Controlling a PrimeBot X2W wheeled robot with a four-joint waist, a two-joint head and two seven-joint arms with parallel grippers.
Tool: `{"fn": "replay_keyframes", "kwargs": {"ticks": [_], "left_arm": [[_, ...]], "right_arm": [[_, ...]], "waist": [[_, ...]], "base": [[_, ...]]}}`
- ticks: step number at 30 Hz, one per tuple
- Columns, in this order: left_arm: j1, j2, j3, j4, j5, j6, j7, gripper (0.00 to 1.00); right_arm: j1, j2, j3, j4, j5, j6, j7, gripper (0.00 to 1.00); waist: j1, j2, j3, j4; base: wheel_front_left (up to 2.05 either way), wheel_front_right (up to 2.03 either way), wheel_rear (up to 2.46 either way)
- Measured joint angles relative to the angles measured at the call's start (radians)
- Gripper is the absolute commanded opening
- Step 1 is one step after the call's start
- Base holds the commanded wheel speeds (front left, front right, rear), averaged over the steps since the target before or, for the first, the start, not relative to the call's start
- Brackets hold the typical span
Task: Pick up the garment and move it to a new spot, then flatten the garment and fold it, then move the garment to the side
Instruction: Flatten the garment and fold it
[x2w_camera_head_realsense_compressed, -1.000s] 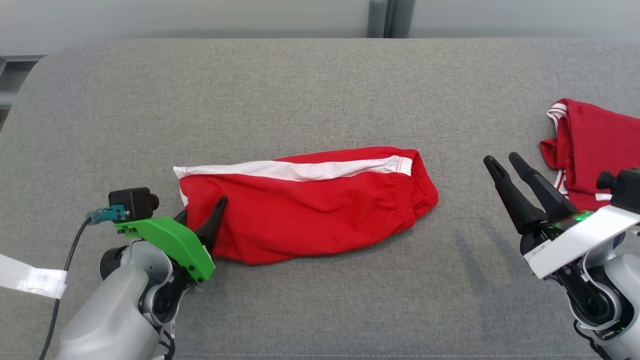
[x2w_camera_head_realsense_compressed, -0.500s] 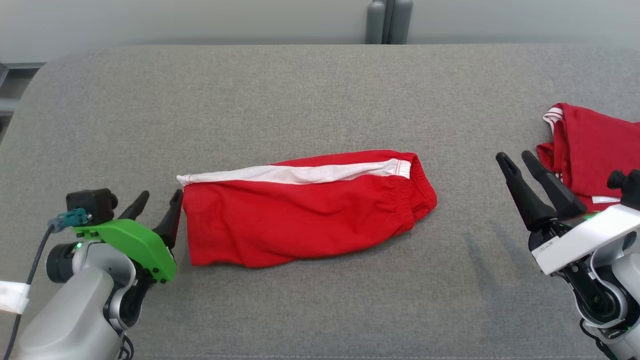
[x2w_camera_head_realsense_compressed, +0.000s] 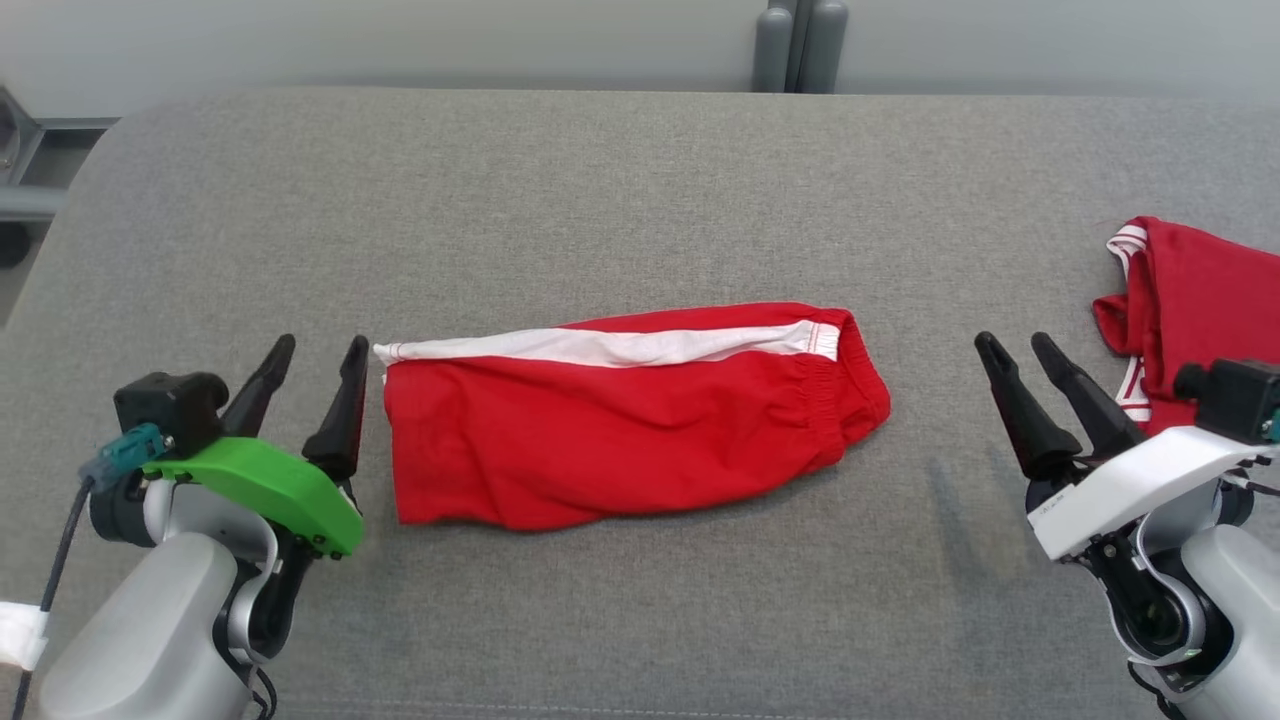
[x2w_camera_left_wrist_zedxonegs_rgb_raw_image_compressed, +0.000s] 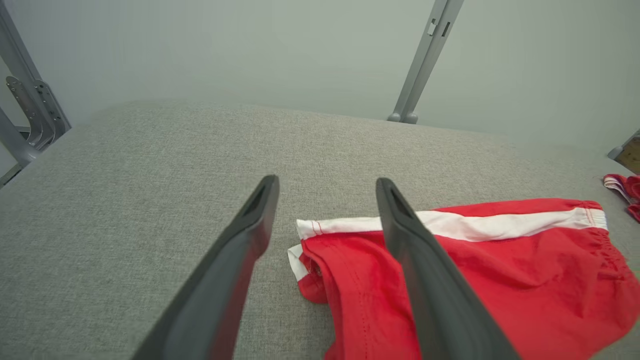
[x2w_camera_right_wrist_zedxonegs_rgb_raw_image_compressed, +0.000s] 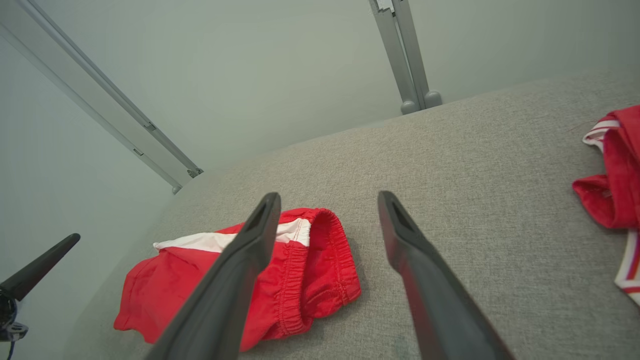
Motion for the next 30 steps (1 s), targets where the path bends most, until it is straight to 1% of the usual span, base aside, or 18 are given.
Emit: {"fn": "replay_keyframes", "kwargs": {"ticks": [2,4,7,10,14,18,22,26,30], "left_arm": [[0.018,-0.009,0.0,-0.017,0.0,0.0,0.0,1.0],[0.033,-0.016,0.0,-0.032,0.0,0.008,-0.001,1.0],[0.043,-0.027,0.001,-0.057,0.0,0.009,-0.001,1.0],[0.05,-0.04,-0.003,-0.08,0.005,0.01,-0.001,1.0],[0.085,-0.047,-0.021,-0.088,0.001,0.01,-0.001,1.0],[0.113,-0.073,-0.012,-0.09,-0.053,0.007,0.001,1.0],[0.142,-0.087,-0.004,-0.073,-0.114,-0.011,0.029,1.0],[0.143,-0.081,0.002,-0.071,-0.114,-0.011,0.033,1.0],[0.143,-0.062,0.019,-0.077,-0.114,-0.01,0.03,1.0]], "right_arm": [[-0.001,0.019,0.007,0.015,-0.007,-0.007,0.0,1.0],[-0.003,0.034,0.022,0.039,-0.02,-0.023,0.009,1.0],[-0.003,0.044,0.036,0.072,-0.033,-0.031,0.019,1.0],[-0.006,0.063,0.044,0.093,-0.036,-0.032,0.03,1.0],[-0.024,0.068,0.049,0.112,-0.046,-0.038,0.036,1.0],[-0.044,0.088,0.049,0.125,-0.058,-0.039,0.035,1.0],[-0.066,0.098,0.045,0.133,-0.074,-0.039,0.029,1.0],[-0.082,0.12,0.058,0.146,-0.081,-0.039,0.03,1.0],[-0.087,0.128,0.071,0.173,-0.082,-0.039,0.04,1.0]], "waist": [[0.0,0.0,0.0,0.008],[0.0,0.0,-0.001,0.017],[0.0,0.0,-0.002,0.032],[0.0,0.0,-0.004,0.05],[0.0,0.0,-0.003,0.074],[0.0,0.0,0.0,0.09],[0.0,0.0,0.002,0.085],[0.0,0.0,0.002,0.068],[0.0,0.0,0.003,0.047]], "base": [[0.0,0.0,0.0],[0.0,0.0,0.0],[0.0,0.0,0.0],[0.0,0.0,0.0],[0.0,0.0,0.0],[0.0,0.0,0.0],[0.0,0.0,0.0],[0.0,0.0,0.0],[0.0,0.0,0.0]]}}
